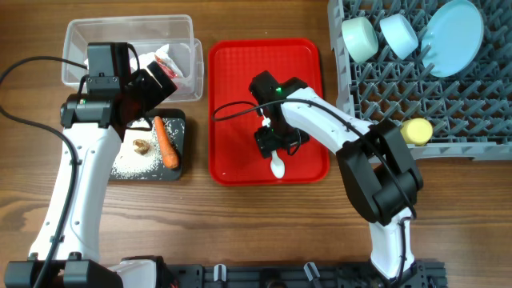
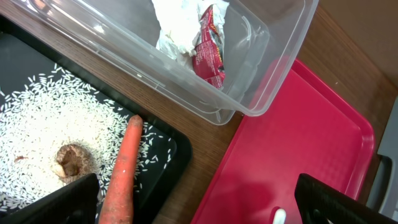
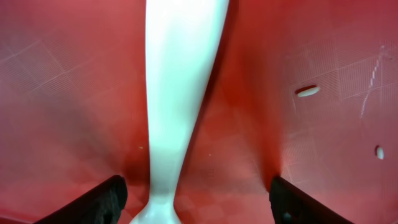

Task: Sort waste into correct bins and load items into the dishwasher rack
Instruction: 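Lower the right gripper onto the white spoon and grasp it, then carry the white spoon right and insert it into the rack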

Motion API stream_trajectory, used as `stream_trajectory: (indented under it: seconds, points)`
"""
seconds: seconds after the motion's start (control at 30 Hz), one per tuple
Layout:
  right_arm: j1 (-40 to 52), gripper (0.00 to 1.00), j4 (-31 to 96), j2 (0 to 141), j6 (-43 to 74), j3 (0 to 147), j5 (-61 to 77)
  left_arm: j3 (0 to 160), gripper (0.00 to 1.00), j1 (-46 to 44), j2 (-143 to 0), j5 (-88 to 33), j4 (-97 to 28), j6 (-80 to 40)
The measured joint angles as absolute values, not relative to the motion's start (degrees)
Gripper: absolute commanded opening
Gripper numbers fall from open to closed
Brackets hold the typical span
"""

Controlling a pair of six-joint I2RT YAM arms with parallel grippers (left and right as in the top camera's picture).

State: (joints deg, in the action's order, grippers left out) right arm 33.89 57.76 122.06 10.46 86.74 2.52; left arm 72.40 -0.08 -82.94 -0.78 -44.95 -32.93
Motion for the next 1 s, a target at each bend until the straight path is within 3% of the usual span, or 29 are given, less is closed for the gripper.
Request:
stream_trajectory:
  seconds: [0.37,0.57,1.0]
  points:
    - [33.76,0.32,58.33,122.06,8.73,86.41,-0.08,72.40,1.00,-0.08,-82.94,-0.78,-44.95,-32.93]
    - [33.54,0.05,57.95,122.06,8.12,86.37,-0.47,72.40,1.00,-0.08,-82.94,-0.78,-44.95,-32.93]
    - [30.85,0.04,56.99,121.91,7.66,86.76,1.45,72.40,1.00,-0.08,-82.94,-0.78,-44.95,-32.93]
